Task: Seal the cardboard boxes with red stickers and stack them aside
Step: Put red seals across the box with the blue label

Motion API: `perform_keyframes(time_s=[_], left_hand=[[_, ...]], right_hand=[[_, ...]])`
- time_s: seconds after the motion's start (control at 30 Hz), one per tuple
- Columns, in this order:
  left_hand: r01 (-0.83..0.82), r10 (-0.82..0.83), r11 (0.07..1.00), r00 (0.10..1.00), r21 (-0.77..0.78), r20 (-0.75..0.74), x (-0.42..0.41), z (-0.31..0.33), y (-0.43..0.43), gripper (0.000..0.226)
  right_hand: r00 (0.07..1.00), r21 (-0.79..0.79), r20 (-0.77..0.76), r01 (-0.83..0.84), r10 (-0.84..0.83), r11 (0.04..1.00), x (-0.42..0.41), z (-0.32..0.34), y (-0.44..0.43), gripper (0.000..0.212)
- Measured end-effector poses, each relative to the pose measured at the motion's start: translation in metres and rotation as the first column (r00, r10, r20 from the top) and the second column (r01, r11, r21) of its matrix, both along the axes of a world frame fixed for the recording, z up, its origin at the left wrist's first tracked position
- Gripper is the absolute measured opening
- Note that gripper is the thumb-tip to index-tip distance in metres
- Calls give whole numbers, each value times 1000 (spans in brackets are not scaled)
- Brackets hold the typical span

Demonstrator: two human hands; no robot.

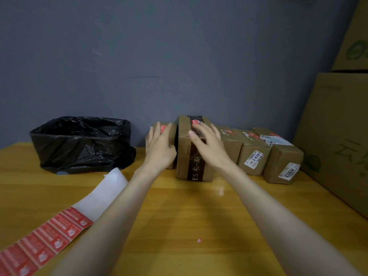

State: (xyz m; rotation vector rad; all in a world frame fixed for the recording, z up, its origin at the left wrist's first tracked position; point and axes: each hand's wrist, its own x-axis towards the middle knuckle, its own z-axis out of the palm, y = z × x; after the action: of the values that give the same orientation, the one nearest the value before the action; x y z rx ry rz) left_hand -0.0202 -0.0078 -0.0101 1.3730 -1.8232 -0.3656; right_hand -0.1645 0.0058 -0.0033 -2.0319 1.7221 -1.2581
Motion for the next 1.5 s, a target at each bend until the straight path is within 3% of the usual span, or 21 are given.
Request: perform_keyframes(time_s=[0.13, 0.27, 0.4, 0.5, 0.57, 0.77, 1.13, 1.27, 1.4, 1.5], left_hand=[[37, -80, 972, 980, -230, -183, -15, 19, 24, 56], [120, -206, 934, 950, -336, -236, -44, 35, 44, 45], [372, -364, 927, 862, -46, -353, -86, 33, 57, 43], [456, -336, 868, 830, 194, -445, -112, 23, 56, 43], [458, -285, 847, 821, 272, -495, -123, 17, 49, 44], [397, -188, 852, 841, 342, -507, -147, 4, 31, 56], [404, -75, 843, 740, 354, -668, -158, 11, 14, 57], [392, -67, 849, 745, 355, -664, -157, 12, 8, 56], [337, -40, 875, 766, 349, -641, -159, 15, 9, 54], [319, -41, 891, 764, 322, -644, -161, 16, 10, 52]], right_hand=[[923, -132, 380, -3, 53, 991, -21, 19, 12, 35], [851, -74, 514, 166, -105, 983, -56, 25, 16, 33], [836, 83, 498, 219, -231, 972, -84, 10, 9, 36], [838, 200, 481, 180, -256, 963, -90, 0, 6, 38], [823, 234, 507, 155, -257, 960, -90, -3, 6, 38], [839, 217, 467, 197, -278, 956, -92, 1, 6, 36], [874, 329, 369, 197, -318, 924, -88, 9, -5, 43], [808, 349, 489, 163, -328, 923, -91, 15, -9, 30], [732, 340, 598, 135, -325, 931, -95, 22, -5, 37], [692, 324, 641, 149, -333, 934, -95, 24, -6, 27]])
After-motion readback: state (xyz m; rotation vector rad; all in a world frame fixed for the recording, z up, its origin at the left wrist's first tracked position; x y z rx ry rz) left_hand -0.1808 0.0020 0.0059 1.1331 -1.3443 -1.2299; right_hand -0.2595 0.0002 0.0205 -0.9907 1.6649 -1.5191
